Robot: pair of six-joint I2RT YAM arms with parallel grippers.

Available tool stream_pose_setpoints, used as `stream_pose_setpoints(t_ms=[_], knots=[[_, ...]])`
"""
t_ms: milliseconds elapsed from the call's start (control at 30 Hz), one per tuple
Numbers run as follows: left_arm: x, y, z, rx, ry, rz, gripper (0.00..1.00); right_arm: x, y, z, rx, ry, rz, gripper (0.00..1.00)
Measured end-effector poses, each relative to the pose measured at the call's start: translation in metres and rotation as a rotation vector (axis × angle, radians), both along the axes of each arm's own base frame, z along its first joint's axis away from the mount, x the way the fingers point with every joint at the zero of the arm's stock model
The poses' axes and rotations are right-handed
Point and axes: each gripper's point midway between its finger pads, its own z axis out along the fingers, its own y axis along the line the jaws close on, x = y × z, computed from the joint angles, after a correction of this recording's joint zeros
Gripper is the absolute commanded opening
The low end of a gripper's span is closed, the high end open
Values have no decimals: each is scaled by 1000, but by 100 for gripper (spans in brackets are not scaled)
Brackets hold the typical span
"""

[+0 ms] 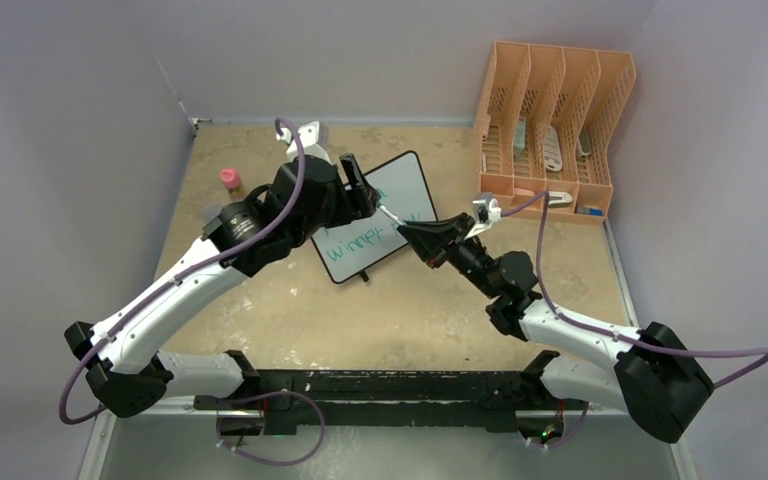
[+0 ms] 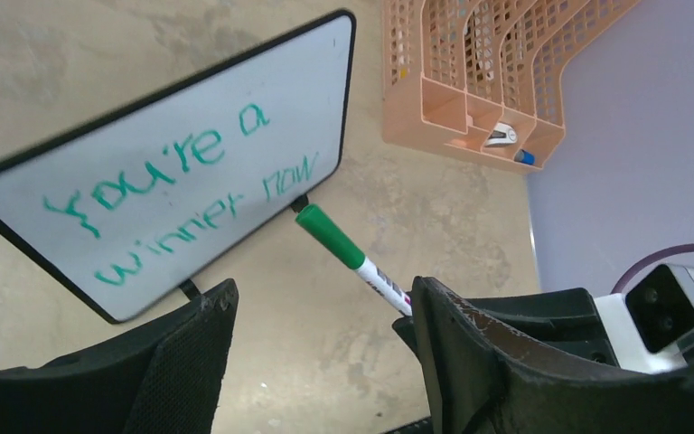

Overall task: Write a sentence on the whiteboard
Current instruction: Close the pen cap.

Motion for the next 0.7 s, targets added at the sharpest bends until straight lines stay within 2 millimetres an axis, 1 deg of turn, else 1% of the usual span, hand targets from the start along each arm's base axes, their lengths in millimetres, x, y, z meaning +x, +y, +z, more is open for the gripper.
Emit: stream_pose_setpoints(t_ms=[100, 267, 367, 500, 567, 700], knots=[[0, -5, -14, -84, 79, 38, 66, -1, -3, 6, 11, -18, -8, 0], [5, -10, -27, -187, 148, 84, 64, -1, -6, 10, 25, -33, -24, 0], [10, -14, -24, -237, 157, 94, 61, -2, -7, 7, 20, -31, -26, 0], [18, -24, -20, -300, 158, 96, 54, -3, -8, 4, 22, -34, -27, 0], [21, -27, -21, -324, 161, 97, 51, -3, -9, 6, 26, -38, -27, 0], [26, -34, -28, -360, 183, 104, 48, -3, -9, 8, 31, -44, -27, 0]])
